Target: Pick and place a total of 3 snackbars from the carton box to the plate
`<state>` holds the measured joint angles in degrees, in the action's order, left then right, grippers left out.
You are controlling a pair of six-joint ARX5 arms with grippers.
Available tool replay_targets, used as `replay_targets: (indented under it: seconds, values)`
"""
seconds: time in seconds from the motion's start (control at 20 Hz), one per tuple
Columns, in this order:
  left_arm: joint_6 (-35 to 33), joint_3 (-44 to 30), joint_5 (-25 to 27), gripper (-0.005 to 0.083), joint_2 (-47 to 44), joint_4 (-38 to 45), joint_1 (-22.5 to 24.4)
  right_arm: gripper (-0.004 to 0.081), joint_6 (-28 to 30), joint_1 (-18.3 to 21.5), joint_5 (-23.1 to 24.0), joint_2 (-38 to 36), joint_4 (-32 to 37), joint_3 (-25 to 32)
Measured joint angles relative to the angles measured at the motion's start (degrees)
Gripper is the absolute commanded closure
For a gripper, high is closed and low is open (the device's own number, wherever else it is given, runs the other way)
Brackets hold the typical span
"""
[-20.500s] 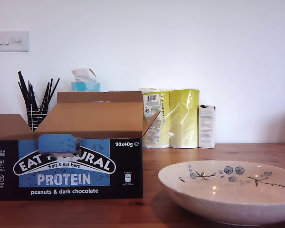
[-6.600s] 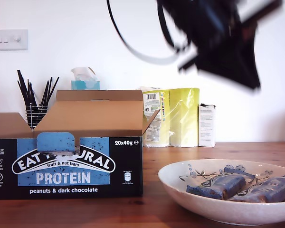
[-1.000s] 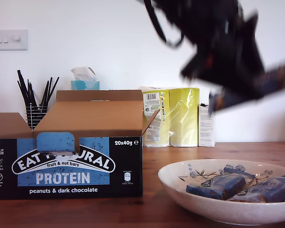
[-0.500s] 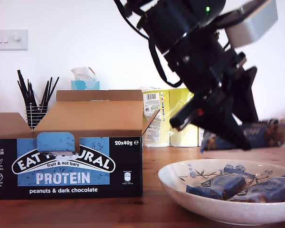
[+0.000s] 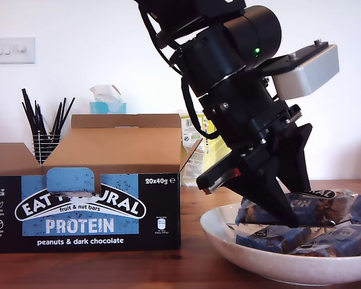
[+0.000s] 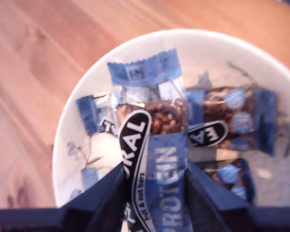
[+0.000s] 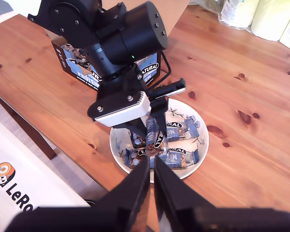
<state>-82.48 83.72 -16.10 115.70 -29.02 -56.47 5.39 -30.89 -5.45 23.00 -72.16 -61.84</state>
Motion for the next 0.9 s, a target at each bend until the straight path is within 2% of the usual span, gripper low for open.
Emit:
replay_targets:
  seconds: [0.1,0.2,0.4,0.55,0.8,0.9]
  values:
    - [0.0,0.0,-2.6,0.0345,0.0,-1.5,0.0,0.0783,0.0,0.0,0.0,0.0,0.0,0.0]
    - [0.0,0.0,-3.7,0.0271,0.0,-1.5,0.0,0.0783,0.0,0.0,0.0,0.0,-0.1,0.0]
    - [0.0,0.0,-3.5,0.0270,0.0,0.1,0.0,0.0783,0.0,0.0,0.0,0.0,-0.5,0.0]
    - [1.1,0.0,-0.6,0.0272,0.0,0.3,-0.2,0.0783,0.5,0.0,0.0,0.0,-0.8,0.0]
    - [11.3,0.0,2.6,0.0279,-2.8,0.2,-0.6,0.0783,0.5,0.0,0.0,0.0,-0.7,0.0]
    - [16.4,0.0,4.2,0.0325,-6.8,0.2,-0.8,0.0783,0.5,0.0,0.0,0.0,-0.1,0.0]
